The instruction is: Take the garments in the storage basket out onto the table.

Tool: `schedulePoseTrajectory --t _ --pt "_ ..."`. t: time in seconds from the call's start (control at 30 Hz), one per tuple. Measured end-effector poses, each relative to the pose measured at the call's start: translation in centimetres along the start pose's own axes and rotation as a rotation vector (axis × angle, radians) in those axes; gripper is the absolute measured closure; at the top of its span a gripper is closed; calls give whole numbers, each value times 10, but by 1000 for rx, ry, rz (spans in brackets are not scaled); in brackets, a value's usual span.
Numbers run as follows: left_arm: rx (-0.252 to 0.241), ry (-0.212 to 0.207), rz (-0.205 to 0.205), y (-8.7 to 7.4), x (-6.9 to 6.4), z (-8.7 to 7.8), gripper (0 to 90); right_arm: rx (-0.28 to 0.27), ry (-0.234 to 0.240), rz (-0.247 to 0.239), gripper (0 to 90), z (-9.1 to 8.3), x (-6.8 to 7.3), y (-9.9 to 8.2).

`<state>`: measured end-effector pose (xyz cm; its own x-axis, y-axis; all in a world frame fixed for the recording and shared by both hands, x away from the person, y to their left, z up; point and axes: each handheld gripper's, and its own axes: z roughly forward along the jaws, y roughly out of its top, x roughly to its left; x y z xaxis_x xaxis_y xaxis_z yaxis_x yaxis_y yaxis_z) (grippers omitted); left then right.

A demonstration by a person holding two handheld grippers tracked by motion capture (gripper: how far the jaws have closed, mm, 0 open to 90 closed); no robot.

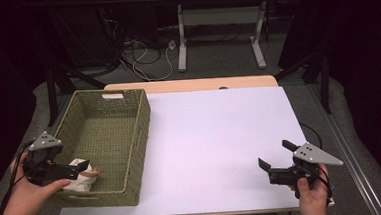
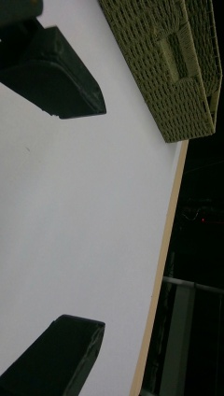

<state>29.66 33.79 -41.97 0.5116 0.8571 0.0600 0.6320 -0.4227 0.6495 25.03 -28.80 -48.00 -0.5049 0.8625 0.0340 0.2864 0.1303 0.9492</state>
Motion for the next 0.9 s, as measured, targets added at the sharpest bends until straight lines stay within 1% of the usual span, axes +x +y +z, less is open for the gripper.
schedulePoseTrajectory --t 0.1,0.13,0.2,0.27,0.33,0.37,0.43,0.5,0.53,0.63,0.7,0.77,0.8,0.9 --pt "49 8 -5 0 5 6 5 3 0 -1 0 0 0 0" --pt "62 11 -12 0 6 9 5 5 -1 4 0 0 0 -1" --pt "105 21 -26 -1 5 13 5 4 1 11 0 0 0 -1" --pt "156 18 -1 -1 5 18 5 12 1 12 0 1 -1 -1" --pt "198 27 18 -1 4 22 5 15 4 26 0 2 -1 -2" --pt "218 31 40 -1 4 24 5 17 5 20 0 2 -1 -2" --pt "249 37 57 -2 3 28 5 22 7 20 0 2 -1 -2" --pt "270 30 82 -2 4 32 5 18 8 16 0 2 -1 -2" --pt "280 32 77 -3 4 33 5 17 8 14 0 2 -1 -2" --pt "306 39 100 -2 5 38 5 16 7 18 0 3 0 -2" --pt "331 42 125 -2 4 41 5 22 6 17 0 4 0 -3" --pt "358 55 162 -1 4 44 5 32 9 24 0 4 0 -3" --pt "367 51 167 -1 3 45 5 31 8 18 0 4 0 -3" --pt "399 43 202 -1 2 50 5 34 9 16 0 4 0 -3"
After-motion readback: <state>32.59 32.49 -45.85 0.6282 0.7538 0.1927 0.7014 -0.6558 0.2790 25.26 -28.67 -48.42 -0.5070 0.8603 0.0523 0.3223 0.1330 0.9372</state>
